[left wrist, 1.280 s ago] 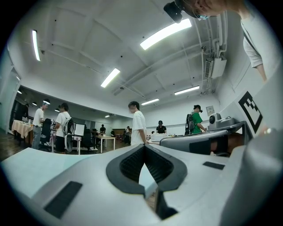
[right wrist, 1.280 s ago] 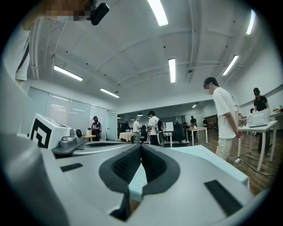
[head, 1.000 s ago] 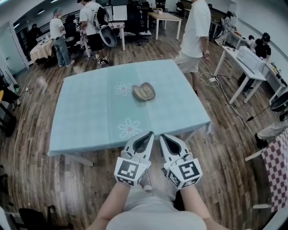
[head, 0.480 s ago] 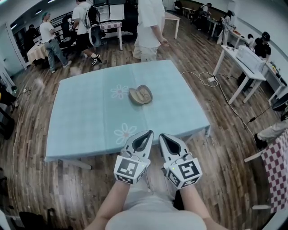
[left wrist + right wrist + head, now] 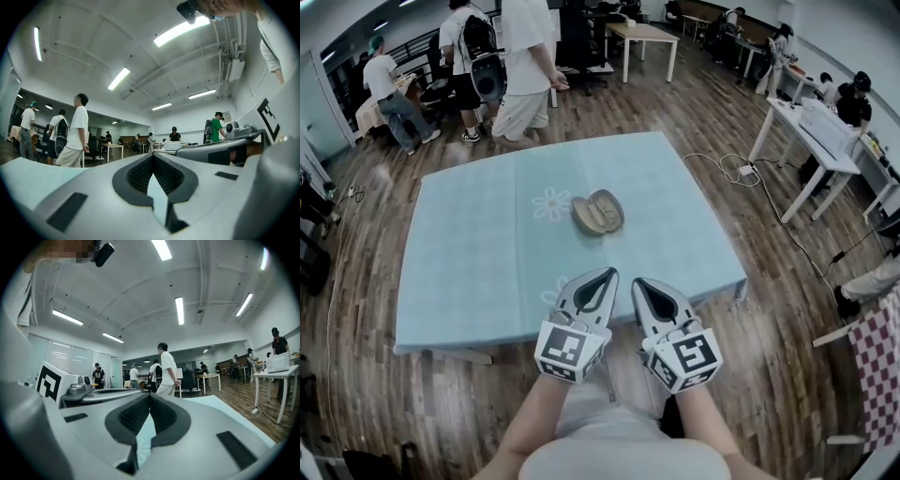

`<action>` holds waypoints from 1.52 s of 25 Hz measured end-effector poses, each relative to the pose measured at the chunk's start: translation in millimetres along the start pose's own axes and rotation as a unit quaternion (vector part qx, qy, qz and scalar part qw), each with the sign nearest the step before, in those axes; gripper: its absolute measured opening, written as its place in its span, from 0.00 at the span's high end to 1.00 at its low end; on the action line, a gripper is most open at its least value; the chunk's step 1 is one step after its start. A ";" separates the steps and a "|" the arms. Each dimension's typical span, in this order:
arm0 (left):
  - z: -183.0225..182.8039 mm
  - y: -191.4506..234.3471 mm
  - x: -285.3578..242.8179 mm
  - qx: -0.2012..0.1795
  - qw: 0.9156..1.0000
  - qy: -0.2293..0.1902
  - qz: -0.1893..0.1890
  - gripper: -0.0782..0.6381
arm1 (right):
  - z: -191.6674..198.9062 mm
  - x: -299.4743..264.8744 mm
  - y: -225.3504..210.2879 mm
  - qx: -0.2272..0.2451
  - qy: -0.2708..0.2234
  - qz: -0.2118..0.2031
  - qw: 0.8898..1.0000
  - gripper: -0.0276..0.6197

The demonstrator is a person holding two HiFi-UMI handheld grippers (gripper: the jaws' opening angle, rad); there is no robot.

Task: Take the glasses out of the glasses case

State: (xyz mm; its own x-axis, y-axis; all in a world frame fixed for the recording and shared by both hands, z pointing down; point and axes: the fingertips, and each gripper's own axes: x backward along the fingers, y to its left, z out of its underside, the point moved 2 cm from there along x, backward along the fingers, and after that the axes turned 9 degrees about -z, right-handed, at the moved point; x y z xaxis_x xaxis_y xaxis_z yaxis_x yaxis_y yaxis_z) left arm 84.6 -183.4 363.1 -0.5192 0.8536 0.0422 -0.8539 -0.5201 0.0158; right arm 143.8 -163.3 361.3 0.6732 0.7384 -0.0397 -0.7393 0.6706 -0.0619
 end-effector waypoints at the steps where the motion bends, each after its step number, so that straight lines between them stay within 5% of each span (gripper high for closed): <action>1: 0.0 5.2 -5.1 0.000 1.000 0.000 0.000 0.88 | -0.7 -6.3 -3.7 0.000 0.000 0.000 1.000 0.95; 38: 46.1 181.3 -169.3 0.065 0.997 0.051 -0.001 0.88 | 42.6 -234.7 -138.3 -0.025 0.119 0.025 0.992 0.94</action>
State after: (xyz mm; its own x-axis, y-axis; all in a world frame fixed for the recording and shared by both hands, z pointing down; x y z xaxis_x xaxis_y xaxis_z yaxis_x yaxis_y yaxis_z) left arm 19.3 -423.6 404.9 -0.5245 0.8494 -0.0590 -0.8463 -0.5125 0.1452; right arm 87.2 -426.3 421.6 0.6250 0.7291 -0.2789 -0.7744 0.6242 -0.1034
